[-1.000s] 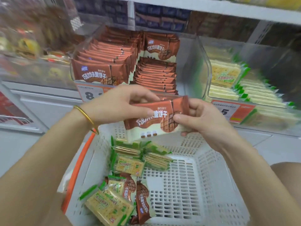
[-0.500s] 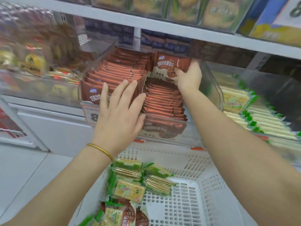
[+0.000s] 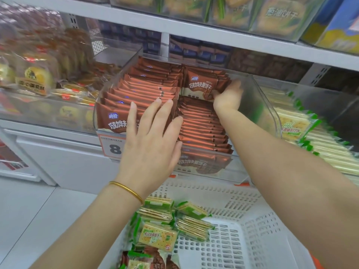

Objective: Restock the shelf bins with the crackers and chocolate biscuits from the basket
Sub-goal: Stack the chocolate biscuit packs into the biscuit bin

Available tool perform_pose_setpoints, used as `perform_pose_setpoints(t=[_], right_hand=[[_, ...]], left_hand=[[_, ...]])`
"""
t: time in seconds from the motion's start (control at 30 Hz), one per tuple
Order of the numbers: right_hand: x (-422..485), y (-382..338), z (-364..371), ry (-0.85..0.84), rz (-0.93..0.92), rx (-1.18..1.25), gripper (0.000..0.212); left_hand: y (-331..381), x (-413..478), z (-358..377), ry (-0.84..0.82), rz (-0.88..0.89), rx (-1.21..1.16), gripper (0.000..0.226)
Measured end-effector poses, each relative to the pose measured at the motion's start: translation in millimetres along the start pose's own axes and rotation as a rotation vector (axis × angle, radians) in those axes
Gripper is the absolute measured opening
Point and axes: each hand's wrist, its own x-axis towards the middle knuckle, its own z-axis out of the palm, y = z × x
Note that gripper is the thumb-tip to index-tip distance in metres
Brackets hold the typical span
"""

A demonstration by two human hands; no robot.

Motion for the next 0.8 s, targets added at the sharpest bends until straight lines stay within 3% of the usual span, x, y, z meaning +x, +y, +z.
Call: perform_pose_setpoints(t=[0.2,0.37,0.6,0.73,0.8], right_hand=[[-0.2,3.9,-5.4,0.013,-0.001,-0.016,0.036],[-8.9,-4.3,-0.3,-0.047,-0.002,-0.120,0.045],[-19.4,-14.2,-29.6,-0.106,0.131,0.002,0.052],[-79.4,-14.2,-74.1,-0.208,-0.092,0.157,0.046],[-131.9,-3.2,-104.5,-0.271,-0.230,0.330,0.032]], left_hand=[[0.1,-2.0,-1.9,-0.002,0.003,-0.005,0.045],[0.4,-0.9,-1.4,-0.016,-0.005,-0.013,0.044],[9.2,-9.5,-7.6,0.091,0.084,-0.057,0.033],[21.0,-20.7,-17.2,0.193,0.172,-0.095,0.024],[26.4,-27.9,-24.5,0.150,0.220,-0.130,0.022]])
